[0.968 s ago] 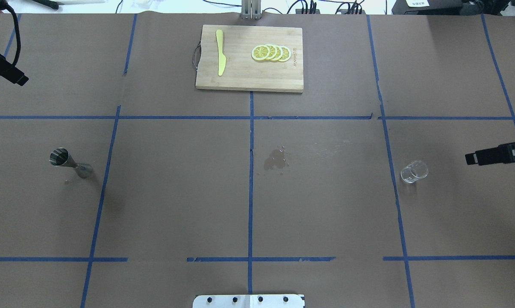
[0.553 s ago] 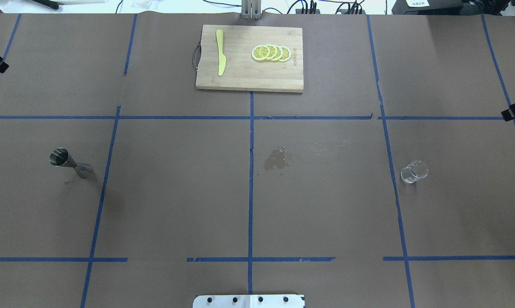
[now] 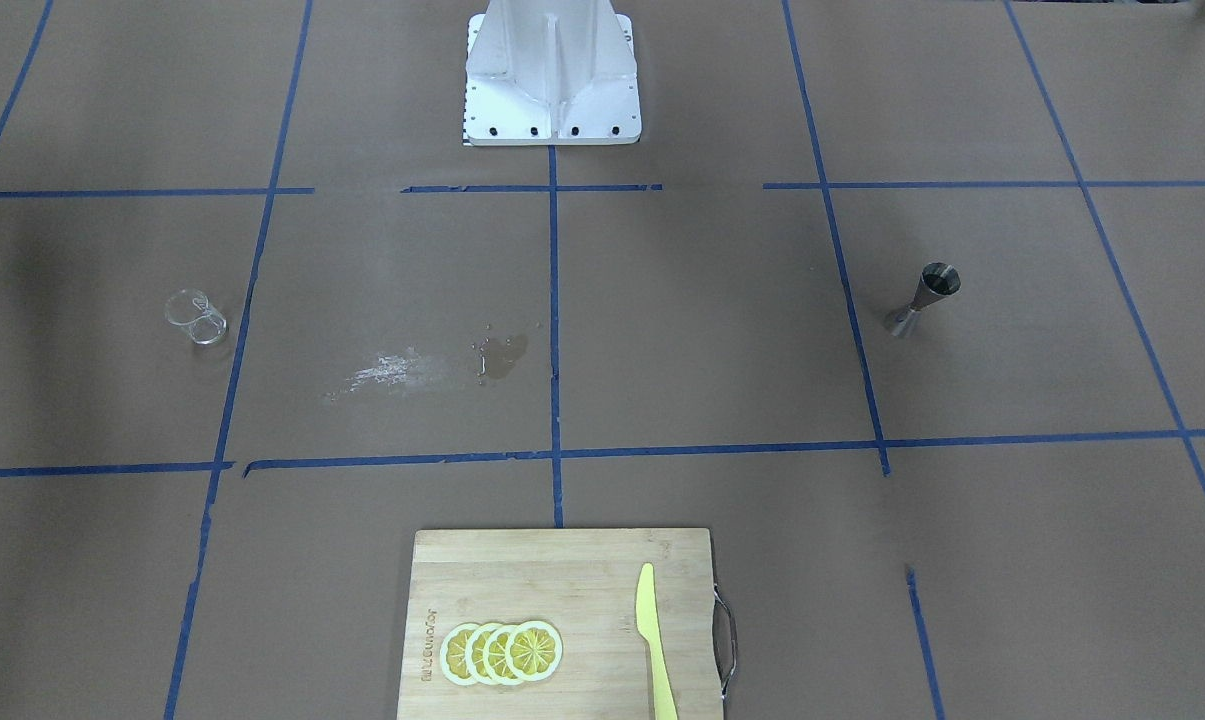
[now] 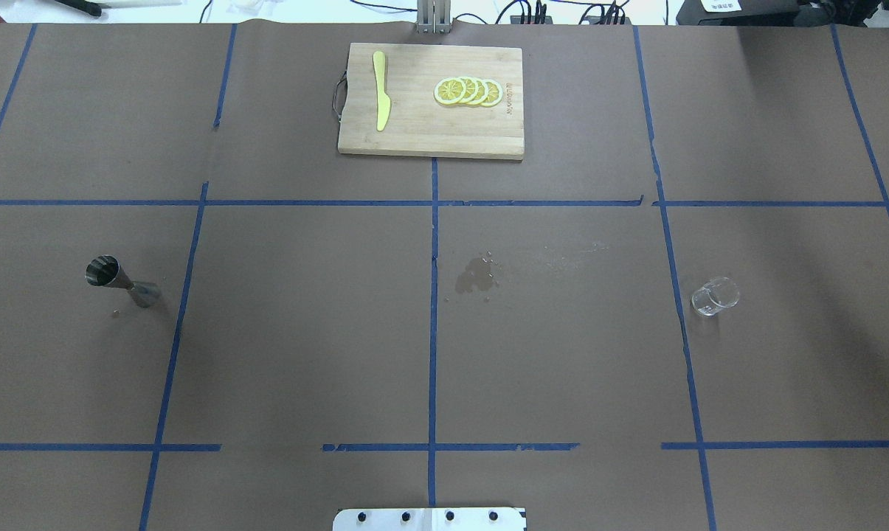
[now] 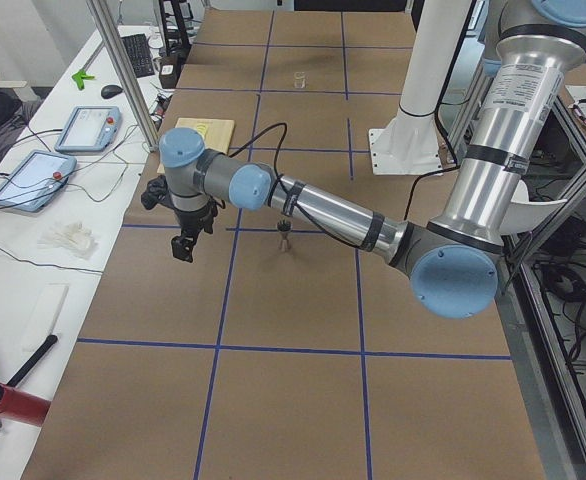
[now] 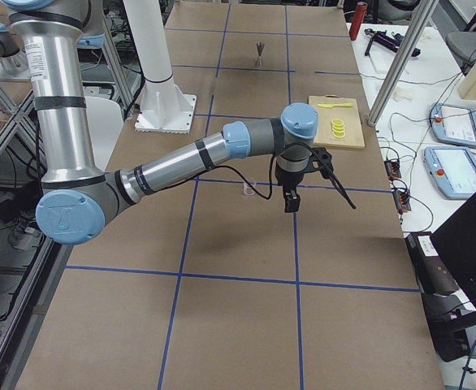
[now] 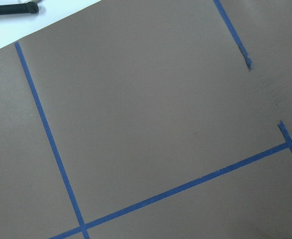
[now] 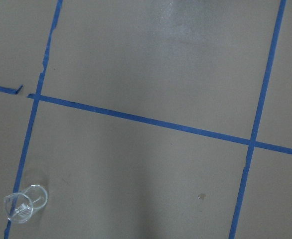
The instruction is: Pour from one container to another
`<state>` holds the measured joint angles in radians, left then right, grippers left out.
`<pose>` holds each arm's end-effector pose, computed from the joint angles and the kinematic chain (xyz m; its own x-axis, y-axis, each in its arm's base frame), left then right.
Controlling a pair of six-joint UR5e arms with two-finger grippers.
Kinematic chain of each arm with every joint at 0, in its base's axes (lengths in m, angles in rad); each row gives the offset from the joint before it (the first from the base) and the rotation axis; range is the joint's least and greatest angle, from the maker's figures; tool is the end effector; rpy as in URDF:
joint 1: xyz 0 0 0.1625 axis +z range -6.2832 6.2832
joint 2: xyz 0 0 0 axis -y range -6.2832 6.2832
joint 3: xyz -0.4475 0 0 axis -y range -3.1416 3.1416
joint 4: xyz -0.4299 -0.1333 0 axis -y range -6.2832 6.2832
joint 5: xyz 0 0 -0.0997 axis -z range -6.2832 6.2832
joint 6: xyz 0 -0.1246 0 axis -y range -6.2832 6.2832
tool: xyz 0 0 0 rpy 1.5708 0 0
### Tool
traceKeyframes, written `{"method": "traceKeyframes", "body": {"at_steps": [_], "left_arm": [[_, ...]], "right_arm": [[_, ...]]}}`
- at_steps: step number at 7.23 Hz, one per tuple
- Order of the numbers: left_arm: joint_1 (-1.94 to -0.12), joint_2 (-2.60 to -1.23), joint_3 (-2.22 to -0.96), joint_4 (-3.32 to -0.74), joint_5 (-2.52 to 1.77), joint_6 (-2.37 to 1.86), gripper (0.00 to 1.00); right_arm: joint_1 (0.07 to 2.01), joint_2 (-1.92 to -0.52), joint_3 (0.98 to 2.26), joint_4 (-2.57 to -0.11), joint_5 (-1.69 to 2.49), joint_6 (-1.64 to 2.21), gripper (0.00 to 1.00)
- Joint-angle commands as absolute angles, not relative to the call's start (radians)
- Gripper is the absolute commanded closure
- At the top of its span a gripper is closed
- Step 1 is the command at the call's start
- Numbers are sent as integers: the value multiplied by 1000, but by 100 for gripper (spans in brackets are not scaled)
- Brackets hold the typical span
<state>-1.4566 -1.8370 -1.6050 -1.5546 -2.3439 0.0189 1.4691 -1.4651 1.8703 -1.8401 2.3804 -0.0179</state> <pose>0.0280 -0.6501 0.5247 0.6866 0.2941 -0.6649 -0.1224 0.9482 0.2930 -0.0132 -0.5542 0.5097 0.6744 -0.1852 0.7148 0.1127 0.9825 0.1483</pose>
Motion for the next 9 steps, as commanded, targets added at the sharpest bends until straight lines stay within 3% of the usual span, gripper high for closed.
{"method": "traceKeyframes", "body": {"at_steps": [1, 3, 7, 9], "left_arm": [[-1543, -1739, -1555, -1636, -2378, 18, 0], [-1554, -1642, -1585, -1637, -2364, 18, 0], [-1549, -1637, -1568, -1638, -2365, 15, 0], [-1551, -1637, -1571, -1638, -2365, 12, 0]], "right_arm": [[1480, -1479, 1815, -1839, 2372, 24, 0], [1474, -1470, 1789, -1800, 2375, 98, 0], [1575, -1525, 1758, -1749, 2384, 92, 0], [1592, -1590, 1645, -1466, 2387, 129, 0]]}}
